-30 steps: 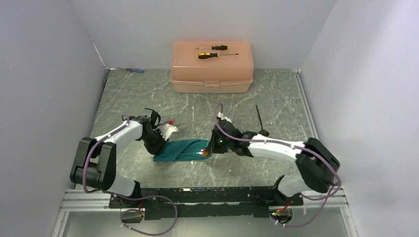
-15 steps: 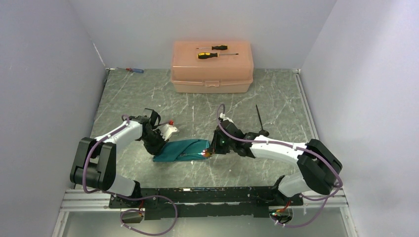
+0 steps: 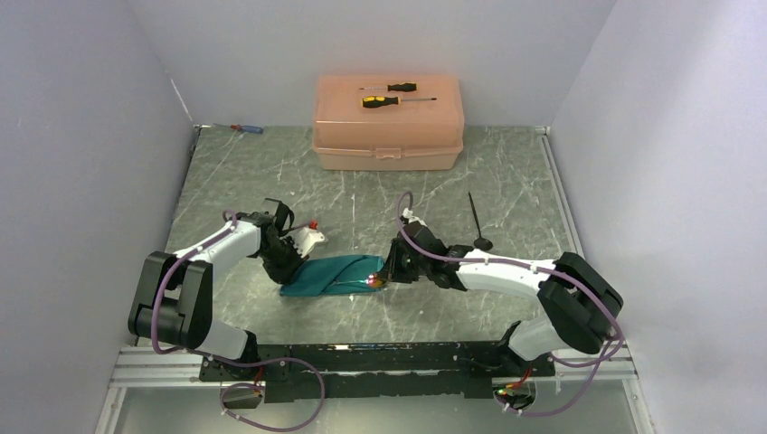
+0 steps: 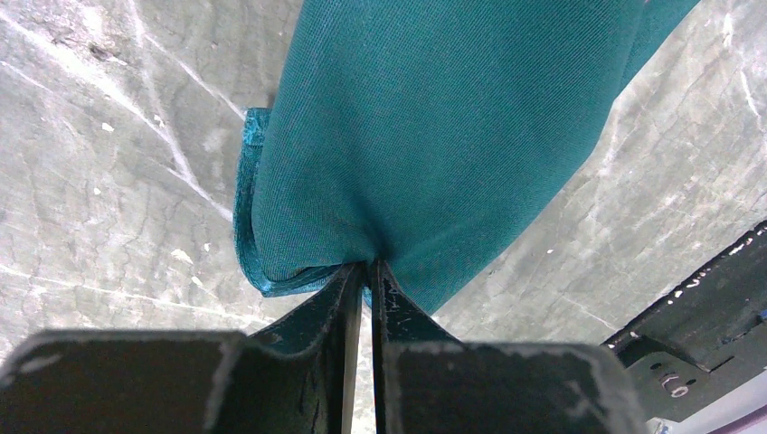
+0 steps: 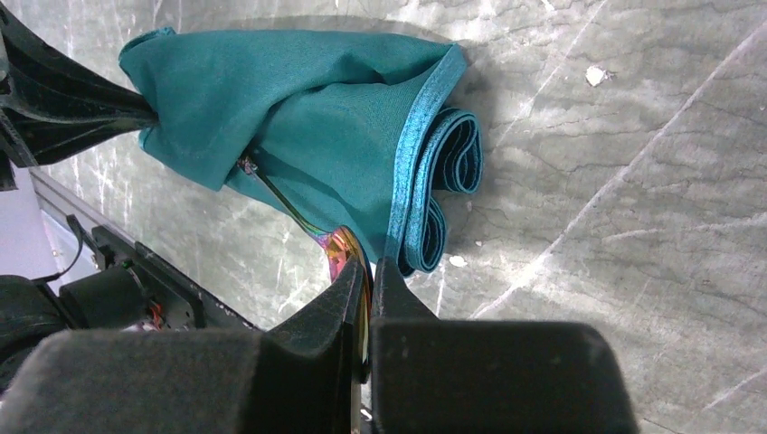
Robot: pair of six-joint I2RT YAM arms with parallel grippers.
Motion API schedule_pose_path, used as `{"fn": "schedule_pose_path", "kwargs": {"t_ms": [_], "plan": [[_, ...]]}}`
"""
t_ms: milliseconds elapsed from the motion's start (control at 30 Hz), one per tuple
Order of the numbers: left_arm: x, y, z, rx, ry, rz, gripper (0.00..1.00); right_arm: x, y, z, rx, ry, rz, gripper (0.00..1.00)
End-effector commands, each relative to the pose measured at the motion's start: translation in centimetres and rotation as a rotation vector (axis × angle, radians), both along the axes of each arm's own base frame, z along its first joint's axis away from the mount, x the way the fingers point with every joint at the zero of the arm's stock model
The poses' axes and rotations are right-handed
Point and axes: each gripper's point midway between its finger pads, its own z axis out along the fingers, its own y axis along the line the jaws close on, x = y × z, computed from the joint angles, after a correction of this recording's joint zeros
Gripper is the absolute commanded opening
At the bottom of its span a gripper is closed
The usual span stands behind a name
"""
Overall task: Fold the napkin into a case and place the utensils inside
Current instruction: Insert the spoon into the folded napkin.
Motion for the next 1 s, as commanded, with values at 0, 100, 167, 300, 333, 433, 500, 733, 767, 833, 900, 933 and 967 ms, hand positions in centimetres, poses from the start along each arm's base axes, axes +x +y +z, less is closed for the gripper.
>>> {"fn": "schedule_pose_path", "kwargs": {"t_ms": [0,100,167,300,333,433,500,733,767,833,900,933,967], "plan": [[0.0,0.1,0.6,0.004,0.001,-0.011,0.14,1.3,1.7,2.4,0.115,-0.057,0.000,0.00],[0.0,0.1,0.6,0.004,0.002,-0.007,0.14,1.7,2.5,2.4,0.118,-0.059,0.020,0.00],[0.0,0.1,0.6,0.002,0.005,-0.004,0.14,1.9,2.8,2.5,0.122,-0.064,0.027,0.00],[0.1,0.0,0.6,0.001,0.006,-0.003,0.14,2.1,3.3,2.2,0.113,-0.059,0.045,0.00],[0.2,0.0,0.6,-0.001,0.005,-0.002,0.14,2.0,3.5,1.9,0.113,-0.051,0.052,0.00],[0.2,0.0,0.6,0.001,0.005,-0.005,0.14,1.9,4.1,1.5,0.123,-0.038,0.070,0.00],[0.3,0.0,0.7,0.000,0.002,-0.006,0.14,2.0,4.7,1.5,0.127,-0.038,0.088,0.00],[0.2,0.0,0.5,-0.001,-0.001,-0.009,0.14,2.1,6.3,2.0,0.108,-0.045,0.138,0.00],[0.1,0.0,0.6,-0.003,-0.003,-0.013,0.14,2.0,6.2,1.9,0.108,-0.044,0.137,0.00],[0.1,0.0,0.6,-0.006,-0.004,-0.019,0.14,2.1,6.2,1.5,0.103,-0.035,0.134,0.00],[0.0,0.0,0.5,-0.004,0.002,-0.019,0.14,2.1,6.3,1.0,0.090,-0.024,0.138,0.00],[-0.1,0.0,0.5,-0.004,0.004,-0.021,0.14,2.1,6.4,0.7,0.084,-0.020,0.143,0.00],[-0.1,0.0,0.5,-0.003,0.003,-0.021,0.14,2.2,6.5,0.4,0.078,-0.018,0.144,0.00]]}}
